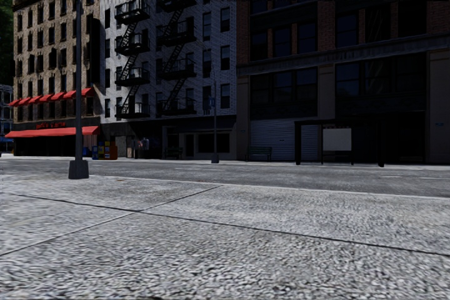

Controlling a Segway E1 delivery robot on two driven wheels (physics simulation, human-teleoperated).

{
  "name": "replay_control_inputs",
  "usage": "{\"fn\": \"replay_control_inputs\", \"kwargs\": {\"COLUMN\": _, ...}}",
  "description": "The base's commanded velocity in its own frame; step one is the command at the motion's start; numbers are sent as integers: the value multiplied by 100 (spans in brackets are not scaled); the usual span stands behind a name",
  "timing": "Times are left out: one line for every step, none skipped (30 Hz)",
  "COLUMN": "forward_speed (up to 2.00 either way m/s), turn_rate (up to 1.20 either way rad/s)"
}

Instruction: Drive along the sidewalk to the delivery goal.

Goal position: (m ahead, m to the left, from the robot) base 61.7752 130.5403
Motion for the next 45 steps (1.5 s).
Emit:
{"fn": "replay_control_inputs", "kwargs": {"forward_speed": 6, "turn_rate": 120}}
{"fn": "replay_control_inputs", "kwargs": {"forward_speed": 6, "turn_rate": 120}}
{"fn": "replay_control_inputs", "kwargs": {"forward_speed": 6, "turn_rate": 120}}
{"fn": "replay_control_inputs", "kwargs": {"forward_speed": 6, "turn_rate": 120}}
{"fn": "replay_control_inputs", "kwargs": {"forward_speed": 6, "turn_rate": 120}}
{"fn": "replay_control_inputs", "kwargs": {"forward_speed": 6, "turn_rate": 120}}
{"fn": "replay_control_inputs", "kwargs": {"forward_speed": 6, "turn_rate": 120}}
{"fn": "replay_control_inputs", "kwargs": {"forward_speed": 6, "turn_rate": 120}}
{"fn": "replay_control_inputs", "kwargs": {"forward_speed": 6, "turn_rate": 120}}
{"fn": "replay_control_inputs", "kwargs": {"forward_speed": 6, "turn_rate": 120}}
{"fn": "replay_control_inputs", "kwargs": {"forward_speed": 6, "turn_rate": 120}}
{"fn": "replay_control_inputs", "kwargs": {"forward_speed": 6, "turn_rate": 120}}
{"fn": "replay_control_inputs", "kwargs": {"forward_speed": 6, "turn_rate": 120}}
{"fn": "replay_control_inputs", "kwargs": {"forward_speed": 6, "turn_rate": 120}}
{"fn": "replay_control_inputs", "kwargs": {"forward_speed": 6, "turn_rate": 120}}
{"fn": "replay_control_inputs", "kwargs": {"forward_speed": 6, "turn_rate": 120}}
{"fn": "replay_control_inputs", "kwargs": {"forward_speed": 6, "turn_rate": 120}}
{"fn": "replay_control_inputs", "kwargs": {"forward_speed": 6, "turn_rate": 120}}
{"fn": "replay_control_inputs", "kwargs": {"forward_speed": 6, "turn_rate": 120}}
{"fn": "replay_control_inputs", "kwargs": {"forward_speed": 6, "turn_rate": 120}}
{"fn": "replay_control_inputs", "kwargs": {"forward_speed": 6, "turn_rate": 120}}
{"fn": "replay_control_inputs", "kwargs": {"forward_speed": 6, "turn_rate": 7}}
{"fn": "replay_control_inputs", "kwargs": {"forward_speed": 6, "turn_rate": 0}}
{"fn": "replay_control_inputs", "kwargs": {"forward_speed": 6, "turn_rate": 0}}
{"fn": "replay_control_inputs", "kwargs": {"forward_speed": 5, "turn_rate": 0}}
{"fn": "replay_control_inputs", "kwargs": {"forward_speed": 5, "turn_rate": 0}}
{"fn": "replay_control_inputs", "kwargs": {"forward_speed": 5, "turn_rate": 0}}
{"fn": "replay_control_inputs", "kwargs": {"forward_speed": 5, "turn_rate": 0}}
{"fn": "replay_control_inputs", "kwargs": {"forward_speed": 4, "turn_rate": 0}}
{"fn": "replay_control_inputs", "kwargs": {"forward_speed": 3, "turn_rate": 0}}
{"fn": "replay_control_inputs", "kwargs": {"forward_speed": 2, "turn_rate": 0}}
{"fn": "replay_control_inputs", "kwargs": {"forward_speed": 2, "turn_rate": 0}}
{"fn": "replay_control_inputs", "kwargs": {"forward_speed": 0, "turn_rate": 0}}
{"fn": "replay_control_inputs", "kwargs": {"forward_speed": 0, "turn_rate": 0}}
{"fn": "replay_control_inputs", "kwargs": {"forward_speed": 0, "turn_rate": 0}}
{"fn": "replay_control_inputs", "kwargs": {"forward_speed": 0, "turn_rate": 0}}
{"fn": "replay_control_inputs", "kwargs": {"forward_speed": 0, "turn_rate": 0}}
{"fn": "replay_control_inputs", "kwargs": {"forward_speed": 0, "turn_rate": 0}}
{"fn": "replay_control_inputs", "kwargs": {"forward_speed": 15, "turn_rate": 0}}
{"fn": "replay_control_inputs", "kwargs": {"forward_speed": 27, "turn_rate": 0}}
{"fn": "replay_control_inputs", "kwargs": {"forward_speed": 30, "turn_rate": 0}}
{"fn": "replay_control_inputs", "kwargs": {"forward_speed": 31, "turn_rate": 0}}
{"fn": "replay_control_inputs", "kwargs": {"forward_speed": 31, "turn_rate": 0}}
{"fn": "replay_control_inputs", "kwargs": {"forward_speed": 31, "turn_rate": 0}}
{"fn": "replay_control_inputs", "kwargs": {"forward_speed": 43, "turn_rate": 0}}
